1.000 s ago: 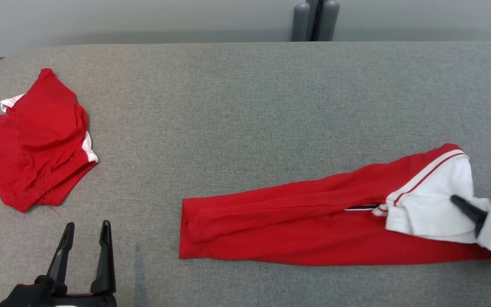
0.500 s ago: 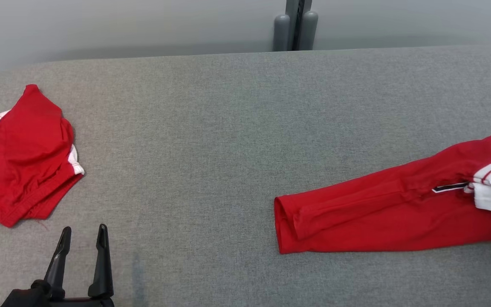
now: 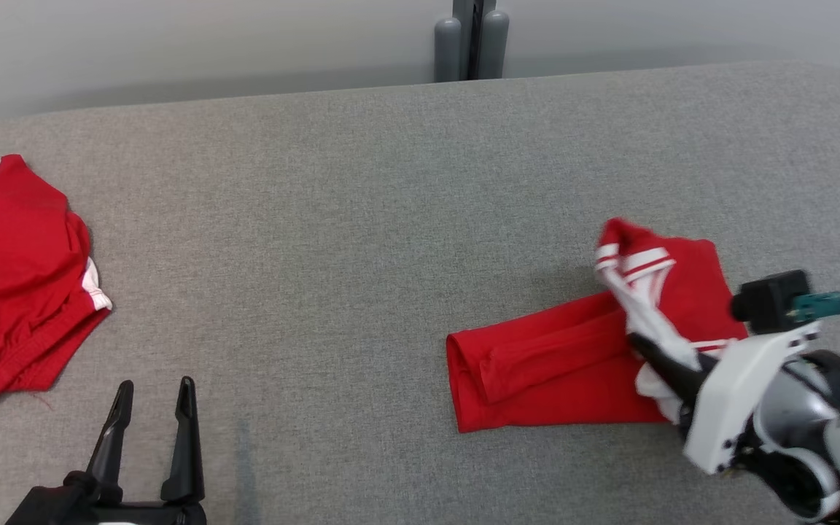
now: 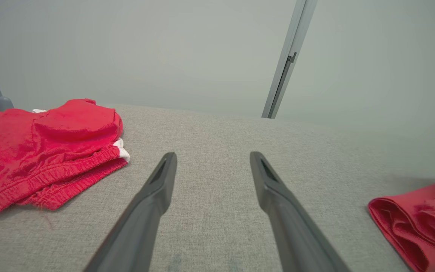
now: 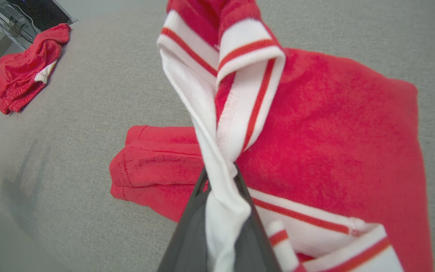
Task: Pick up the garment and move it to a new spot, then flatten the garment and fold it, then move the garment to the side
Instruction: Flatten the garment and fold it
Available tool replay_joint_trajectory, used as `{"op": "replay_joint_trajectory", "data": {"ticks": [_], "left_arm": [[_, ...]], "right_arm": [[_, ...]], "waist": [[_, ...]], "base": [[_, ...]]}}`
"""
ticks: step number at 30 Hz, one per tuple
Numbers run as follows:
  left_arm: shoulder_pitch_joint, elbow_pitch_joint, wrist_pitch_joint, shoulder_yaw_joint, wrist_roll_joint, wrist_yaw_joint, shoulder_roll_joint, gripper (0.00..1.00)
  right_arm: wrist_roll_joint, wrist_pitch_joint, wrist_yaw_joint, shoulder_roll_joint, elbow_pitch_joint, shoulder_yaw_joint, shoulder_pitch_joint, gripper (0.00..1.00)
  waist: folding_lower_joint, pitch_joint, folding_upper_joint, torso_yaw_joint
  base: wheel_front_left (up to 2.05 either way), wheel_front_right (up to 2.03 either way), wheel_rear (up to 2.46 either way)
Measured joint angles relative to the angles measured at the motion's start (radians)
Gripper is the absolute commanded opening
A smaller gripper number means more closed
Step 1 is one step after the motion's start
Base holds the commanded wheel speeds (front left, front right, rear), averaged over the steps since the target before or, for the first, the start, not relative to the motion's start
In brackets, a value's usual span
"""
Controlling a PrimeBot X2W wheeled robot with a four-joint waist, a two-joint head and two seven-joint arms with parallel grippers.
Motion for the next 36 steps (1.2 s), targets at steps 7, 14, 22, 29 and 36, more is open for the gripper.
{"op": "replay_joint_trajectory", "data": {"ticks": [7,14,22,29,36], "left_arm": [[-0.014,0.02,0.0,-0.031,-0.001,0.0,0.0,1.0],[-0.014,0.029,0.0,-0.022,0.0,0.0,0.0,1.0],[-0.012,0.034,0.0,-0.021,0.002,0.0,0.0,1.0],[0.005,0.034,0.0,-0.007,0.009,0.0,0.0,1.0],[0.014,0.027,0.0,-0.001,-0.001,0.012,0.0,1.0]], "right_arm": [[-0.055,-0.087,0.0,0.231,0.11,0.181,-0.059,0.0],[-0.061,-0.139,0.0,0.279,0.188,0.221,-0.062,0.0],[-0.076,-0.222,0.0,0.306,0.207,0.243,-0.076,1.0],[-0.128,-0.366,0.0,0.246,0.102,0.189,-0.016,1.0],[-0.344,-0.635,0.0,0.21,0.083,-0.075,0.134,1.0]], "waist": [[0.0,0.008,0.0,0.015],[0.0,0.004,0.0,0.038],[0.0,-0.002,0.0,0.029],[0.0,-0.036,0.0,0.015],[0.0,-0.098,0.0,0.0]], "base": [[0.0,0.0,0.0],[0.0,0.0,0.0],[0.0,0.0,0.0],[0.0,0.0,0.0],[0.0,0.0,0.0]]}}
